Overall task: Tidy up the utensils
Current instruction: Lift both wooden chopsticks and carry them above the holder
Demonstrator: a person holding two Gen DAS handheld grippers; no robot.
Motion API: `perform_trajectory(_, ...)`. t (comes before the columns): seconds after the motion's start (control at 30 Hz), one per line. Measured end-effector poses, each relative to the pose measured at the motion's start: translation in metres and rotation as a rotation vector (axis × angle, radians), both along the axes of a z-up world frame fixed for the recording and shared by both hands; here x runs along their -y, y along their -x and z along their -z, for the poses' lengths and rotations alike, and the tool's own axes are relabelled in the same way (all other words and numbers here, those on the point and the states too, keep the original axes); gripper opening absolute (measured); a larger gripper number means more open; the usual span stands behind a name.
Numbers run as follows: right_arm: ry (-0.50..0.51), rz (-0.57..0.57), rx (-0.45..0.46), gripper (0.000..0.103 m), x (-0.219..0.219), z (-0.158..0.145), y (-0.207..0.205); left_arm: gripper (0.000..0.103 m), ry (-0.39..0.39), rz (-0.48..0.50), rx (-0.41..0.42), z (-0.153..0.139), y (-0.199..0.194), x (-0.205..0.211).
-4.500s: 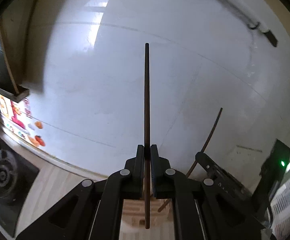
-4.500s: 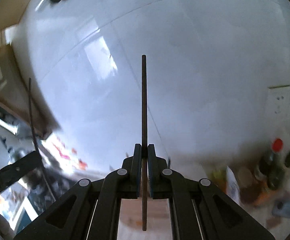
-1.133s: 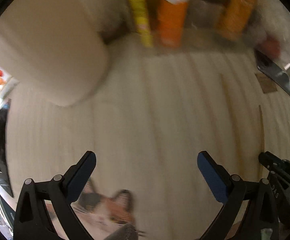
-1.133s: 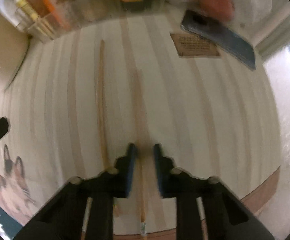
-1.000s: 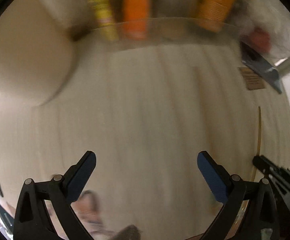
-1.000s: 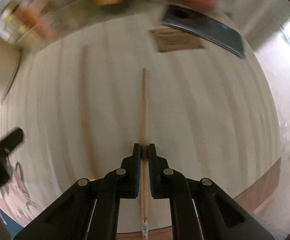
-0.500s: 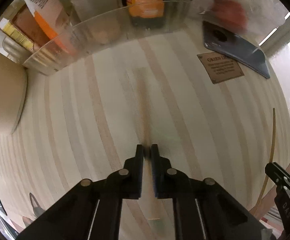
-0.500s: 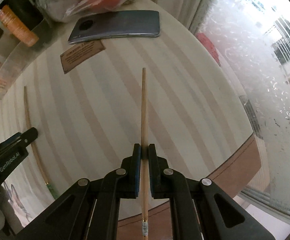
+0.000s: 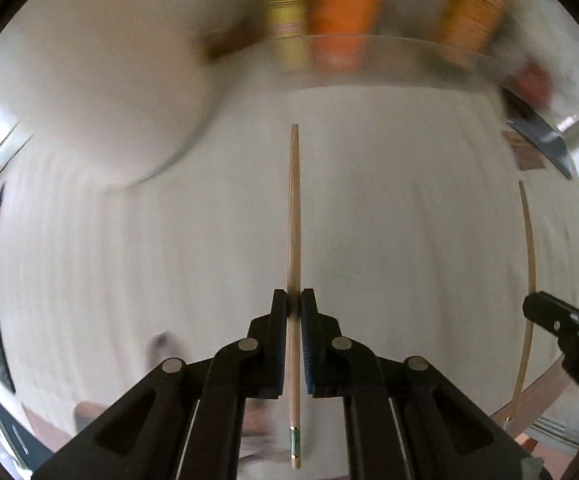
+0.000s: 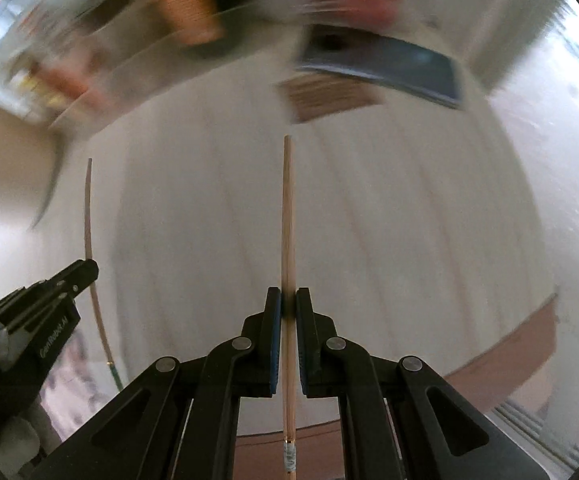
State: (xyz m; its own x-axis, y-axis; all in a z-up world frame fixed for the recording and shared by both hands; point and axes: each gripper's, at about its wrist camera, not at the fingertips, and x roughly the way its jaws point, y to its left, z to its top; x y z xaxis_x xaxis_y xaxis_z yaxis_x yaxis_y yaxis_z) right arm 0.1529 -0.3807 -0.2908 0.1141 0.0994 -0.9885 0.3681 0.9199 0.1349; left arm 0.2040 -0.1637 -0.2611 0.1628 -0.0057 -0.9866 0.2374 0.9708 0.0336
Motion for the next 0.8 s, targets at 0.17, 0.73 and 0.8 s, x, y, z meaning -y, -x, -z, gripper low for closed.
perform_trajectory(0.17,-0.066,-0.107,0.010,0.008,-0.071,-0.006,-0.009,0.004,-0.028,-0.137,0.004,-0.004,0.012,-0.084)
perform_trajectory(0.73,-0.158,-0.247,0.313,0.007,-0.195,-0.109,-0.064,0.004,0.209,-0.282,0.402,-0.170,0.010,-0.168)
perform_trajectory(0.8,-0.166,-0.228,0.408,0.007,-0.190,-0.146,-0.071,0.004,0.254,-0.281,0.458,-0.197,0.002,-0.170)
